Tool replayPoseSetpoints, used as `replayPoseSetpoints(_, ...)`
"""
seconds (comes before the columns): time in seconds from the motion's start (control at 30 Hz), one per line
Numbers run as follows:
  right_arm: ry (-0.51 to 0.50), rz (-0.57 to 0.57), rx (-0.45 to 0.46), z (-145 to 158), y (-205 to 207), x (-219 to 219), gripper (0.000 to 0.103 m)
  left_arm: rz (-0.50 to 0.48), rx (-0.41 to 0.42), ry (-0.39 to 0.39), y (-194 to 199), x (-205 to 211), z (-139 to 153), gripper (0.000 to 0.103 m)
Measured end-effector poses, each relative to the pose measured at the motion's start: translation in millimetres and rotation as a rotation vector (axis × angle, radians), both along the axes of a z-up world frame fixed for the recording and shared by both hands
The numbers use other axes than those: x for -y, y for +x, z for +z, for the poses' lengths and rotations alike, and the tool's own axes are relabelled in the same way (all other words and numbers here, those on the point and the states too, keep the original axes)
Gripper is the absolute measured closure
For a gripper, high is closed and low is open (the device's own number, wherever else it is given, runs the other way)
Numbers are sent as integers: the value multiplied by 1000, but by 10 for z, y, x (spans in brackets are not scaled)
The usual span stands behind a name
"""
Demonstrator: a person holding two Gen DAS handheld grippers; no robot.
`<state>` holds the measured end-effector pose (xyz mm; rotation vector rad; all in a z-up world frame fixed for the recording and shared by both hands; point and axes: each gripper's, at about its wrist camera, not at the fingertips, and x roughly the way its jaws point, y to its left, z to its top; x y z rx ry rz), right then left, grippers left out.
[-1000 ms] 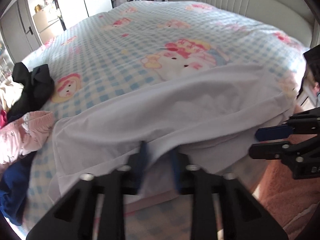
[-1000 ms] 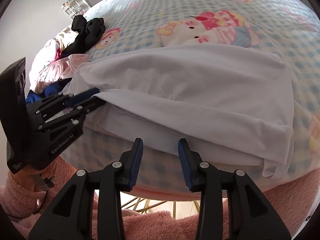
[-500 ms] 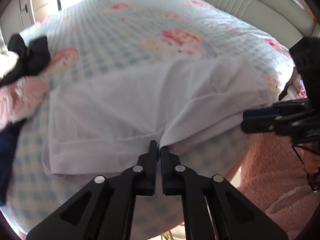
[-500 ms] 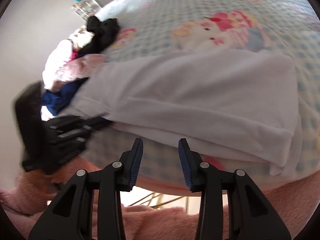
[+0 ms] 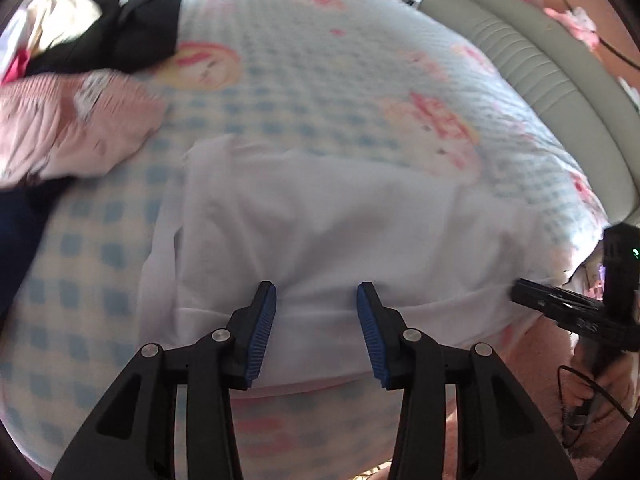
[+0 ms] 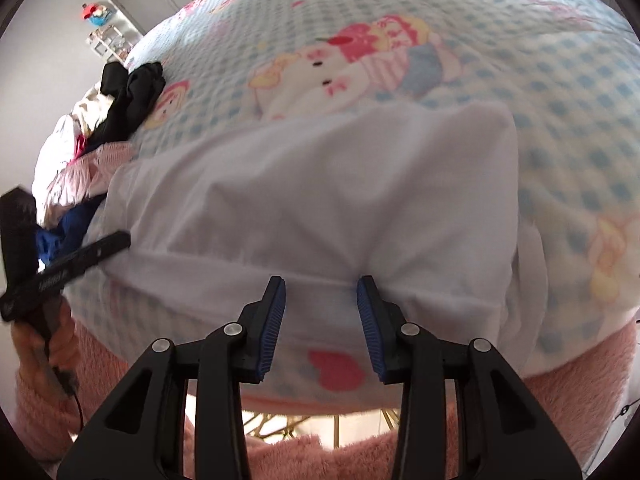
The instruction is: Fold clothes
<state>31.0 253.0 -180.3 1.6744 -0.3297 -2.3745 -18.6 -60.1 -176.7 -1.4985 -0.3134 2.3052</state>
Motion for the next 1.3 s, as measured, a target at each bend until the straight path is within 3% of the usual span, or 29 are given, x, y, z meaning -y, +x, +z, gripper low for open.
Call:
replayPoseSetpoints(0.1, -43, 11, 29, 85, 26, -110, 65, 53, 39, 122, -98, 232, 83, 59)
replayPoseSetpoints(0.2, -89, 7, -54, 307, -38, -213, 62, 61, -89, 126, -141, 239, 364, 58)
replayPoseSetpoints(0.27, -78, -19, -103, 402, -156, -274, 55, 70, -120, 123, -247, 192, 403, 58)
replayPoseSetpoints(0.37, 1, -56, -114, 364, -324, -303, 55, 122, -84, 69, -509, 188, 213, 58)
replayPoseSetpoints(0.43, 65, -68, -69, 219, -400, -306, 55, 167, -46, 19, -693, 213, 51, 59)
replayPoseSetpoints(0.47, 78, -78, -56, 196, -401, -364, 56, 187, -37, 15, -707, 272, 25, 70)
replayPoseSetpoints(0.5, 86, -88, -46, 179, -399, -426, 57, 208, -30, 16, -715, 331, 5, 72)
replayPoseSetpoints(0.57, 41, -118, -56, 218, -334, -614, 56, 260, -57, 52, -632, 472, 66, 70)
replayPoseSetpoints(0.63, -19, -166, -117, 343, -319, -793, 53, 305, -91, 24, -571, 608, 125, 63)
replayPoseSetpoints(0.67, -50, -182, -147, 391, -327, -861, 47, 292, -78, 40, -603, 639, 97, 62)
replayPoseSetpoints(0.77, -109, -214, -112, 251, -539, -989, 45, 246, -6, 119, -740, 660, -79, 61)
replayPoseSetpoints(0.87, -145, -213, -35, -1, -749, -998, 43, 238, 36, 136, -801, 593, -308, 62)
replayPoseSetpoints(0.93, -188, -151, -19, -153, -768, -911, 56, 249, 30, 138, -781, 572, -370, 66)
replayPoseSetpoints(1.0, -163, -142, -58, -140, -703, -825, 69, 262, 0, 140, -744, 575, -321, 77)
replayPoseSetpoints(1.1, -114, -169, -79, -62, -644, -866, 85, 318, -32, 106, -719, 615, -235, 79)
replayPoseSetpoints(1.2, 22, -204, -98, 44, -568, -961, 84, 345, -45, 61, -706, 675, -127, 80)
replayPoseSetpoints(1.3, 7, -166, -151, 268, -428, -972, 75, 320, -88, 21, -566, 701, 96, 81)
